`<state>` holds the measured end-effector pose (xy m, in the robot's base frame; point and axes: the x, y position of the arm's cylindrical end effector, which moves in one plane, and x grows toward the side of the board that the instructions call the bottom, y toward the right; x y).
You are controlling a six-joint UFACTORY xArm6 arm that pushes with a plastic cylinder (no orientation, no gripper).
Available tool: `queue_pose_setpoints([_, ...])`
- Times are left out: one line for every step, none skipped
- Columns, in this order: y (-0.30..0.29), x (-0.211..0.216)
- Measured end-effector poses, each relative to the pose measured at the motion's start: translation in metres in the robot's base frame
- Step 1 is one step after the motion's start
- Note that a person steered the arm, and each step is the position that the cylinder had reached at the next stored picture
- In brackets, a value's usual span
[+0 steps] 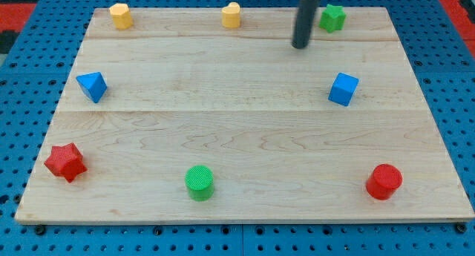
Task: Move the yellow heart diagonally above the right side of the blue triangle
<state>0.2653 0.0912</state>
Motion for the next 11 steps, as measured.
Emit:
queue_pose_setpoints([-0.01, -0.057])
queue_pose_setpoints([-0.082, -0.072])
queue_pose_setpoints([-0.111, -0.065])
queue_pose_setpoints([-0.15, -0.03])
queue_pose_setpoints([-0.172, -0.059])
queue_pose_setpoints([-0.215, -0.073])
queue_pose_setpoints([-0.221, -0.073])
queue_pose_setpoints([-0.226, -0.071])
queue_pose_setpoints([-0.226, -0.068])
queue_pose_setpoints([-0.238, -0.006])
queue_pose_setpoints([-0.255, 0.033])
